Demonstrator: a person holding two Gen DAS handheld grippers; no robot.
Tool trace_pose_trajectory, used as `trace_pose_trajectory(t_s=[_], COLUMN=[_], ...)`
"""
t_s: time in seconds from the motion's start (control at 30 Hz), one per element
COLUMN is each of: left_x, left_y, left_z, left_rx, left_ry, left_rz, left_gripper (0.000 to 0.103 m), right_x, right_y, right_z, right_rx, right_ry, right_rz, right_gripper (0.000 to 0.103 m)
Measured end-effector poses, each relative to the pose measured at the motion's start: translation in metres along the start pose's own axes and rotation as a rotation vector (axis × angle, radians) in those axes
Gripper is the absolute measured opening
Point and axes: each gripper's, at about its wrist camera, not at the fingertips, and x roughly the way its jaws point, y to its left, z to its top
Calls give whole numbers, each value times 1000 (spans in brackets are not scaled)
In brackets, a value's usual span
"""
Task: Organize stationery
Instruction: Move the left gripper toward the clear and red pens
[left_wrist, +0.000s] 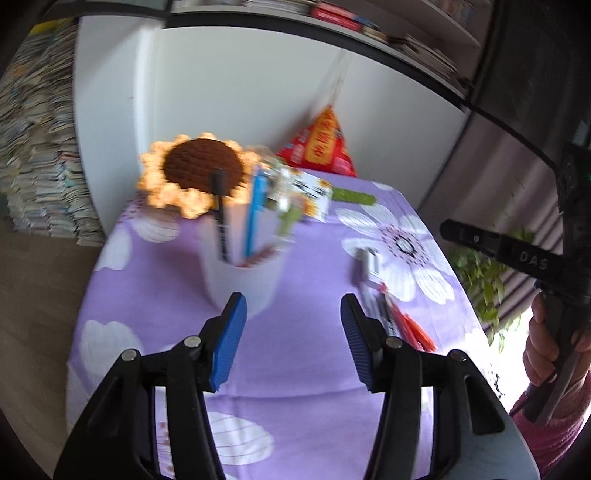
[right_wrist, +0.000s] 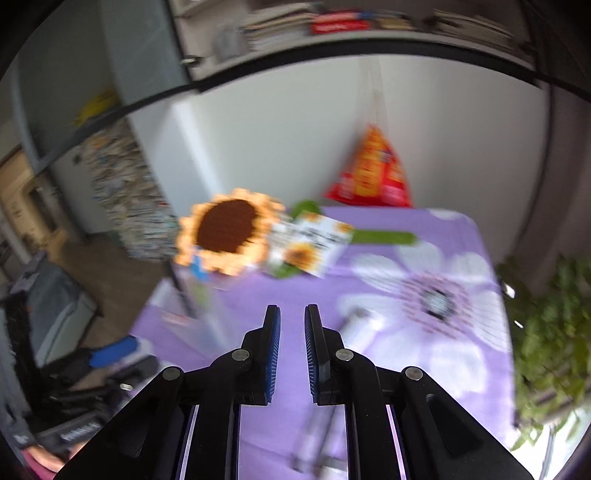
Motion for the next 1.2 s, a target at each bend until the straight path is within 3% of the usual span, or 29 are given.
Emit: trace_pose_trajectory(t_s=[0.17,0.4,0.63,0.93,1.0,1.07,1.2], left_x=[29,90,133,165,166,165,157], left_y=[-35,-77,-92,-99,-97,-99,-97], left_z=[-4,-14,-16,-2,0,1,-7], left_rx=[68,150,175,188,173,179,209], left_ry=[68,187,252,270,279,297,304], left_rz=[-27,5,107,211,203,158,164], left_gripper=[52,51,50,50,43,12,10], right_x=[-1,-9,-22,-19,-18,-17,-12], right_y=[-49,-78,-98,-103,-102,-101,-98], right_z=[-33,-64,-79,-87,-89,-90,-87], right_rx=[84,121,160,181,178,174,168], right_ry=[66,106,91,97,100,104,115], right_rz=[-49,-48,-25,10,12,14,23], right_gripper=[12,12,12,12,12,12,12])
